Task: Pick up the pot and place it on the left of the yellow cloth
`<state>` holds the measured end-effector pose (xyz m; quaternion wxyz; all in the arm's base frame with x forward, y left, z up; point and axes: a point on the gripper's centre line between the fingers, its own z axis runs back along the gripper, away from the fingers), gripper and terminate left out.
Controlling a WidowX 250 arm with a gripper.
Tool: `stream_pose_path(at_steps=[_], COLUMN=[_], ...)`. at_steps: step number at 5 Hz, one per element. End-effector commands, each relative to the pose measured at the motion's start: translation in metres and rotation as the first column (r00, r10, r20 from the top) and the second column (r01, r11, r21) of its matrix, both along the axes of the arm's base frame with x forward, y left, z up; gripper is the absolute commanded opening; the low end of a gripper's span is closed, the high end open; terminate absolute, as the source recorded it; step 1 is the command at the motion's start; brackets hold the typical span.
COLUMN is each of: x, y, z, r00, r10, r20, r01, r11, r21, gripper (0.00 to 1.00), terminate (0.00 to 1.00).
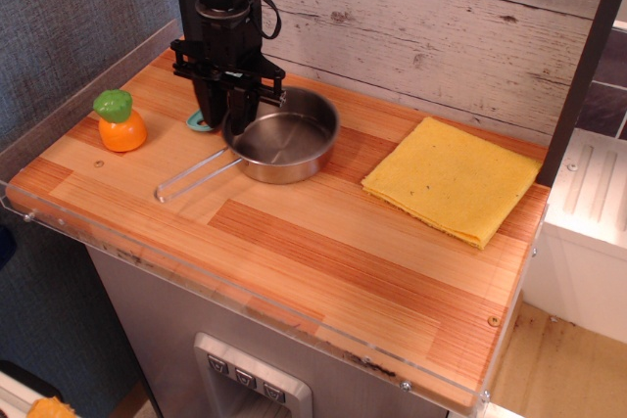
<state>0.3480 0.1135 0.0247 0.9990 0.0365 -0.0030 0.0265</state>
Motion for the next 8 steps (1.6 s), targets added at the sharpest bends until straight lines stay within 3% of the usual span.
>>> stream_pose_path(at_steps=[1,2,3,5,6,7,8], x=[-0.004,-0.019,-0.036,-0.050,-0.053,-0.053,-0.053], y=[0.009,0.007,0.001,0.004,0.005,0.005,0.005], z=[0.058,0.096,0.110,0.104,0.093,0.093,0.093], r00=[0.994,0.989,0.987,0.992,0.991,0.991,0.991], r10=[-0.002,-0.002,-0.004,-0.068,-0.110,-0.110,-0.110], r20=[0.105,0.149,0.161,0.110,0.073,0.073,0.073], r01=[-0.004,-0.010,-0.008,0.069,0.112,0.112,0.112], r11=[0.998,0.997,0.997,0.998,0.994,0.994,0.994], r21=[0.058,0.081,0.074,-0.003,-0.018,-0.018,-0.018], gripper=[1.00,1.00,1.00,1.00,1.00,1.00,1.00], terminate=[0.00,0.00,0.00,0.00,0.00,0.00,1.00])
